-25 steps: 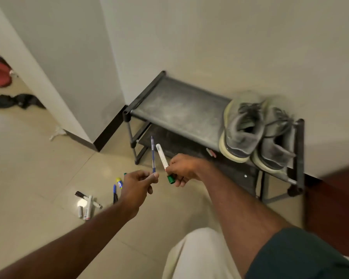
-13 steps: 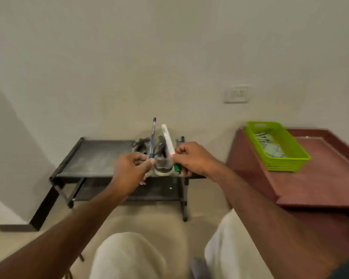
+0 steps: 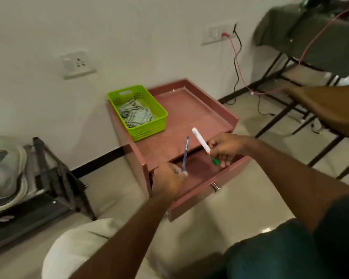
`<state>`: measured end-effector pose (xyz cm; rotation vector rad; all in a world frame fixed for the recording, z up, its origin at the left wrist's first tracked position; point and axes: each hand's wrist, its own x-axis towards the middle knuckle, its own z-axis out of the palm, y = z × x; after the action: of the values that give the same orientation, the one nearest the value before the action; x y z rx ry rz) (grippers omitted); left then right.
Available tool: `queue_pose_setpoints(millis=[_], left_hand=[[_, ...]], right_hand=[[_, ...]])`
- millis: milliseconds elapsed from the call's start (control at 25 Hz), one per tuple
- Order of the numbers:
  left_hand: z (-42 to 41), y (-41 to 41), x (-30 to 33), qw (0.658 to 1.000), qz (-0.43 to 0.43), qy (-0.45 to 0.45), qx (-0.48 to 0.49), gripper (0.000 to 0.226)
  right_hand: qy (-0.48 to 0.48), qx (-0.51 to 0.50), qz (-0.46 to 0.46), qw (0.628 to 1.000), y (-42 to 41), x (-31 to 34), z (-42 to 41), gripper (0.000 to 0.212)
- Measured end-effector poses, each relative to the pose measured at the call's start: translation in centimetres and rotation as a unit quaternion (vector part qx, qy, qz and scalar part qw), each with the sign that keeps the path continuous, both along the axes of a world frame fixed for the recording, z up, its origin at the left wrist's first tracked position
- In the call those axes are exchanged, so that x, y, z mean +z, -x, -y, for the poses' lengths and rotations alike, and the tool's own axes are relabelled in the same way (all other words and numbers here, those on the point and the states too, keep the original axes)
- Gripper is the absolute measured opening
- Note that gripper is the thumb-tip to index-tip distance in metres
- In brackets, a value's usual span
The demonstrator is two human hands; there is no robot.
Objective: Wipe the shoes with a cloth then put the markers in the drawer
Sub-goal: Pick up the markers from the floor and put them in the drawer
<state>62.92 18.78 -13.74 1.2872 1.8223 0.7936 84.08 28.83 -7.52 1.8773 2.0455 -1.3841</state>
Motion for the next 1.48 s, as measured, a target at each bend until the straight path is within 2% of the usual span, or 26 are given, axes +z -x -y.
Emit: queue_pose_setpoints(millis=[80,160,240,400,520,640,760,960,1080,1160,1200,1360,1480], left_hand=[[0.3,-1.9,-3.5,0.996,-0.037,0.079,-0.013,0.018],[-0.5,-2.6,-5.5,0.986,-0.072,0.146,-0.019,0.024],[-1.7,-3.2,-6.2,0.98,-0.089,0.179,-0.009,0.026],[-5.1,-4.0,-6.7,0.974,-0.132,0.182,-0.026,0.024],[-7.3,-3.8,-8.1,0.97,-0.132,0.204,0.004,0.032],[-8.2,-3.9,-10.2,0.969,-0.118,0.214,0.031,0.028],[-8.3,-4.4,-11.6,0.962,-0.146,0.226,0.042,0.031],[-8.2,-4.6,-11.6,0.941,-0.174,0.29,-0.011,0.043],[-8.3,-3.8,-11.6,0.953,-0.134,0.271,-0.01,0.031],[-8.5,-3.0,-10.9,0.963,-0.079,0.256,-0.003,0.016],[-8.5,-2.4,-10.0,0.965,-0.064,0.256,-0.016,0.015],[-7.2,1.6,-6.2,0.958,-0.106,0.184,-0.191,0.017],[-5.3,4.7,-3.5,0.942,-0.178,0.122,-0.258,0.02]], right_hand=[[0.013,0.035,0.08,0.996,-1.4,-2.6,-0.4,0.007],[0.045,0.081,0.144,0.985,-1.0,-4.6,-1.1,0.019],[0.087,0.103,0.176,0.975,0.5,-5.7,-1.8,0.021],[0.024,0.061,0.168,0.984,3.3,-7.4,-4.0,0.021],[-0.001,0.013,0.163,0.987,4.4,-10.3,-4.7,0.017],[-0.033,0.035,0.217,0.975,5.4,-13.5,-4.2,0.027],[-0.038,0.047,0.215,0.975,5.4,-16.3,-3.8,0.029],[-0.006,0.083,0.232,0.969,4.9,-18.9,-3.5,0.036],[-0.01,0.06,0.238,0.969,4.8,-18.3,-3.6,0.035],[-0.013,0.078,0.246,0.966,4.5,-17.4,-3.8,0.031],[-0.007,0.09,0.242,0.966,4.5,-16.7,-3.6,0.029],[-0.028,0.138,0.233,0.962,5.1,-13.8,-3.4,0.012],[-0.007,0.164,0.219,0.962,6.0,-10.6,-2.8,0.019]])
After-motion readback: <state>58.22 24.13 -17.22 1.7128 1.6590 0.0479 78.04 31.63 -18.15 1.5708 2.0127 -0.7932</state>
